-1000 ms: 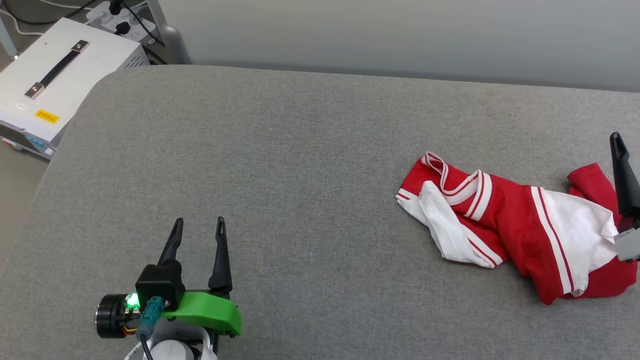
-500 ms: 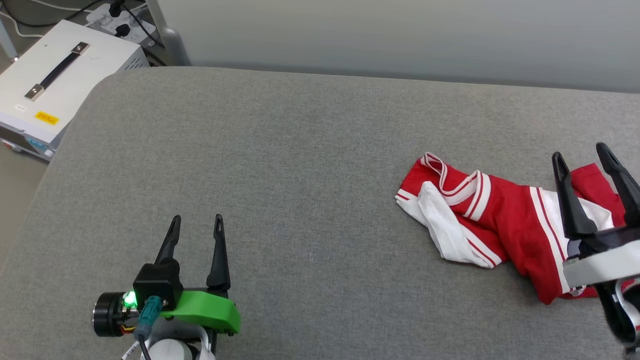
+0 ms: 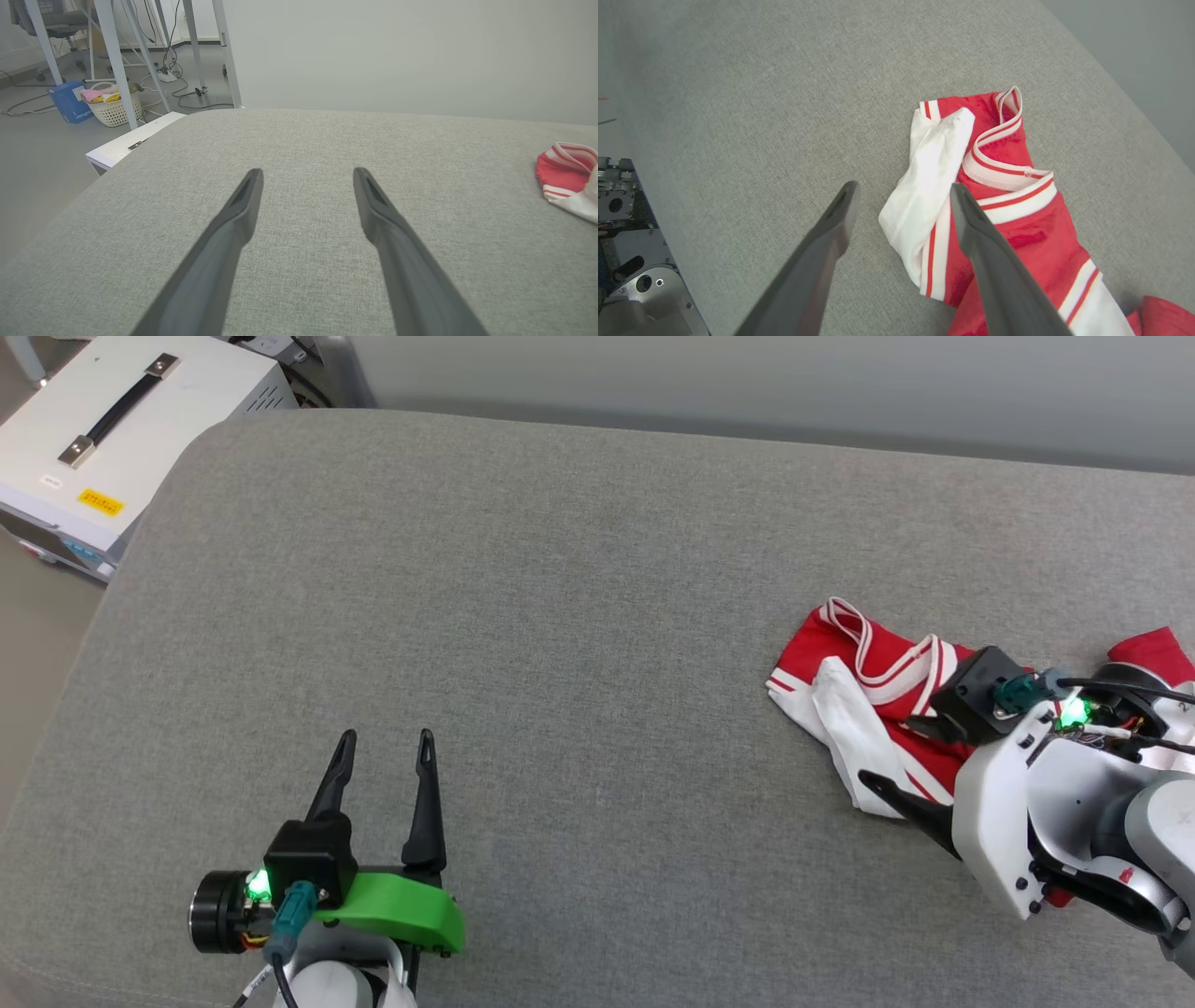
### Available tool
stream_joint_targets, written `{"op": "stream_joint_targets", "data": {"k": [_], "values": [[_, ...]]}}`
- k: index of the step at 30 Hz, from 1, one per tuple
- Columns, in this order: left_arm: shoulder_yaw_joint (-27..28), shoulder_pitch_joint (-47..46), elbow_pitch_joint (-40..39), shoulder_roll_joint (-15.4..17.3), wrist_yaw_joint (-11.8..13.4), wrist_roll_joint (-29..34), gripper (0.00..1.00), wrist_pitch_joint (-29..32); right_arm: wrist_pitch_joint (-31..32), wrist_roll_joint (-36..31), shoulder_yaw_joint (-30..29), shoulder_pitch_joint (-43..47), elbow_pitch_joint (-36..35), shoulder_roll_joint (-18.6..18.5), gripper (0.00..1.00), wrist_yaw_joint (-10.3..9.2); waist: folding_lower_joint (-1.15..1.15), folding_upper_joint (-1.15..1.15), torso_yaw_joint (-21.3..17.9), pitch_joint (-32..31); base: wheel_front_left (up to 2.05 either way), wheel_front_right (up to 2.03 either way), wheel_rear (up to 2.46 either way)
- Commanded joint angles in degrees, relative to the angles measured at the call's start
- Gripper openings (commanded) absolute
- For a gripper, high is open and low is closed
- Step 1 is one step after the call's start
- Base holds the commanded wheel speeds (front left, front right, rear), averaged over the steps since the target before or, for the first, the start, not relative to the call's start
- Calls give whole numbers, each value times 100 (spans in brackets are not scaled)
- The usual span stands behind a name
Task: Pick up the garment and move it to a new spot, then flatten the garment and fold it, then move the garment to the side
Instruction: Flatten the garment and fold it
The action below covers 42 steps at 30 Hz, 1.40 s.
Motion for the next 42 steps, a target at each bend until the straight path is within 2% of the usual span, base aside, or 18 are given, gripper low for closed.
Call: {"op": "stream_joint_targets", "data": {"k": [1, 3, 6, 15, 16, 17, 18, 24, 29, 35, 39, 42], "values": [[-16, -128, 1, -21, 16, -33, 100, -34, 258, 124, 166, -191, 65, -71, 100, -5, 0, 0, 69, 92, 0, 0, 0], [-51, -162, -16, -22, 47, -86, 100, -34, 564, 276, 425, -336, 163, -120, 100, -5, 0, 0, 105, 180, 0, 0, 0], [-148, -225, -27, -22, 95, -168, 100, -34, 703, 413, 683, -492, 419, -93, 100, -5, 0, 0, 176, 349, 0, 0, 0], [-370, -496, 24, -23, 249, -356, 100, -34, 500, 610, 1513, -681, 1601, 158, 100, -5, 0, 0, 340, 780, 0, 0, 0], [-377, -506, 37, -23, 262, -363, 100, -34, 400, 624, 1618, -708, 1654, 172, 89, -5, 0, 0, 344, 782, 0, 0, 0], [-379, -510, 48, -23, 270, -367, 100, -34, 267, 607, 1678, -750, 1666, 176, 41, -5, 0, 0, 343, 776, 0, 0, 0], [-371, -507, 64, -23, 279, -367, 100, -34, 56, 612, 1702, -802, 1680, 189, 0, -5, 0, 0, 333, 746, 0, 0, 0], [-280, -407, 64, -23, 304, -323, 100, -34, -997, 695, 1435, -1114, 1521, 234, 0, -5, 0, 0, 240, 483, 0, 0, 0], [-271, -386, 36, -23, 280, -301, 100, -34, -1472, 536, 1146, -1473, 1286, 405, 0, -5, 0, 0, 238, 408, 0, 0, 0], [-256, -460, -1, -23, 278, -329, 100, -34, -1658, 226, 1208, -1908, 1428, 1165, 0, -5, 0, 0, 326, 557, 0, 0, 0], [-262, -507, 24, -23, 300, -387, 100, -34, -1710, 19, 1682, -2077, 1924, 1819, 0, -5, 0, 0, 400, 699, 0, 0, 0], [-261, -534, 70, -23, 320, -433, 100, -34, -1712, -66, 2353, -2068, 2436, 2238, 0, -5, 0, 0, 440, 776, 0, 0, 0]]}}
